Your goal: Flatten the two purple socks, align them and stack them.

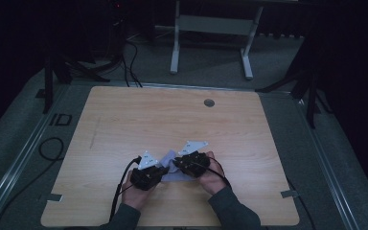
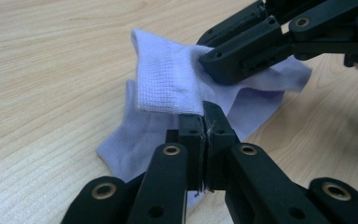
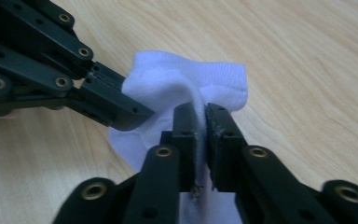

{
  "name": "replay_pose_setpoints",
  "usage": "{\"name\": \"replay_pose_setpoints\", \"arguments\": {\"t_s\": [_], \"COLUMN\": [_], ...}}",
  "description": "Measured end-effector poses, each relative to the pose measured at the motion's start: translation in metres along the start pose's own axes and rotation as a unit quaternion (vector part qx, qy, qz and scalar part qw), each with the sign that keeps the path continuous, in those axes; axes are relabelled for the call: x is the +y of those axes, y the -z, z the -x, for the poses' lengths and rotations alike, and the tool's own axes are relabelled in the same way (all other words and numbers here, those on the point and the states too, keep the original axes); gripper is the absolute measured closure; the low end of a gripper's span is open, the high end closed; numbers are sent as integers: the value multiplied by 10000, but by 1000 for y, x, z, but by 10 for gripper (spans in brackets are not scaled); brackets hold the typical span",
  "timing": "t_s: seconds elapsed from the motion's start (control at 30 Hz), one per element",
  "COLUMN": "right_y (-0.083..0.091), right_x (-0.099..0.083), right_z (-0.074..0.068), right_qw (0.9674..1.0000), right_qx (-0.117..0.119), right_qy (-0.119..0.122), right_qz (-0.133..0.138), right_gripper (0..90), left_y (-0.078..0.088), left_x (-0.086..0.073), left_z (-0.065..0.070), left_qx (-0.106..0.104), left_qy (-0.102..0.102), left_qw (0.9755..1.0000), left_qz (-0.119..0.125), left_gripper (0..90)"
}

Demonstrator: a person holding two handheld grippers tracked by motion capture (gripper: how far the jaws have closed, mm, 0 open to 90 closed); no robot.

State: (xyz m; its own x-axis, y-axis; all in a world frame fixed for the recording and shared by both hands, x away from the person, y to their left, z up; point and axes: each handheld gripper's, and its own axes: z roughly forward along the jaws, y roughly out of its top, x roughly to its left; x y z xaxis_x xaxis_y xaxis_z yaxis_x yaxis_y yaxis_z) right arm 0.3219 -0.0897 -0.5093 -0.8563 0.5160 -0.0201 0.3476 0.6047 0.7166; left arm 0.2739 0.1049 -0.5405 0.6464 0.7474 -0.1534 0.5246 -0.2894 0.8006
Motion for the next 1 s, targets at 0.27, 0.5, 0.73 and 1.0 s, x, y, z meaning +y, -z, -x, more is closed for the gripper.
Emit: {"name": "replay_pose_setpoints", "arguments": {"t_s": [0.27, 0.5, 0.73, 1.0], "right_y": [30, 53, 38, 22], "right_x": [4, -15, -54, -64], "right_z": [8, 31, 49, 56], "right_qw": [9988, 9978, 9930, 9893], "right_qx": [88, -265, -254, 11], "right_qy": [-149, -522, -1136, -1371], "right_qz": [460, 299, -215, -496], "right_gripper": [655, 665, 659, 684], "left_y": [0, 1, -1, 2], "left_x": [-2, -3, -4, -5], "left_z": [-2, -3, -3, -5], "left_qx": [193, 226, 237, 192], "left_qy": [9, 17, 62, 119], "left_qw": [9998, 9997, 9996, 9996], "left_qz": [-56, -73, -118, -148], "left_gripper": [887, 887, 887, 887]}}
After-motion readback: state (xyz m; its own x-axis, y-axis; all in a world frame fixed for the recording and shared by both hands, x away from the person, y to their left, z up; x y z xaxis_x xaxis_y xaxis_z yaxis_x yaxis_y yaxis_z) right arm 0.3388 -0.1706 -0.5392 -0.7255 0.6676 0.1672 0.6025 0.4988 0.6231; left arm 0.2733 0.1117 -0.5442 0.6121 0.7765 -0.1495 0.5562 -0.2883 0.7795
